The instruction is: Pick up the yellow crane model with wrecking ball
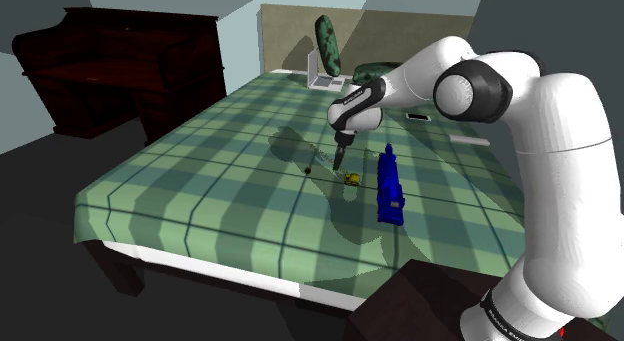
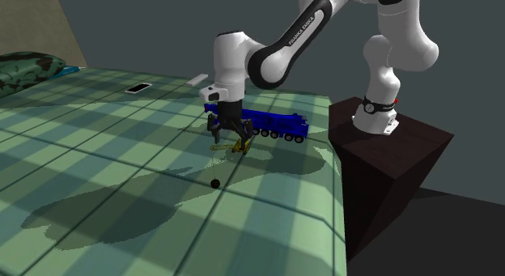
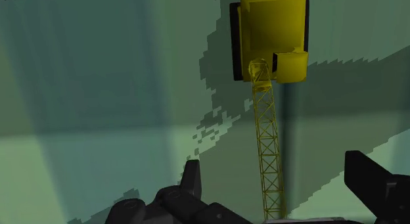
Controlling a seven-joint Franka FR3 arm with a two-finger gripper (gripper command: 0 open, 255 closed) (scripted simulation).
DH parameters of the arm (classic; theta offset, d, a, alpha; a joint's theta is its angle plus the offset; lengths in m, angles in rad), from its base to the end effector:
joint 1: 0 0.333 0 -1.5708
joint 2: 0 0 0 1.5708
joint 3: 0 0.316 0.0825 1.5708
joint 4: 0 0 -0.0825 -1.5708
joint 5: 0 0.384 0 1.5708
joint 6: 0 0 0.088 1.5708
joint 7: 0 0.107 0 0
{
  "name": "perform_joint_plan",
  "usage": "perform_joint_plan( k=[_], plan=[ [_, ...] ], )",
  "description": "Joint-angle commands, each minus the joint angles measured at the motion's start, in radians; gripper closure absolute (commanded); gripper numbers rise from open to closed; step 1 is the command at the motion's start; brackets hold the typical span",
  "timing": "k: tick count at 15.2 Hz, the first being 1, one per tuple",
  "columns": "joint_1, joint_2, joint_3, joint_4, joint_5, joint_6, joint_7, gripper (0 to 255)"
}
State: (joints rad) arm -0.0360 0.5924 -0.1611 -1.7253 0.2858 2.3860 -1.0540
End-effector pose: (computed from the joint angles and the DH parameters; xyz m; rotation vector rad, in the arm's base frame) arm 0.6680 -0.1193 0.2525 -2.9085 -1.0399 -0.2059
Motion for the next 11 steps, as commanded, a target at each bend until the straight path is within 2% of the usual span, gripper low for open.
perform_joint_plan(
  k=[1,2,11],
  plan=[
    [0.001,0.007,0.002,0.001,0.002,0.007,0.000,0],
    [0.001,0.009,0.002,0.002,0.002,0.008,0.000,255],
    [0.001,0.007,0.002,0.001,0.002,0.007,0.000,255]
  ],
)
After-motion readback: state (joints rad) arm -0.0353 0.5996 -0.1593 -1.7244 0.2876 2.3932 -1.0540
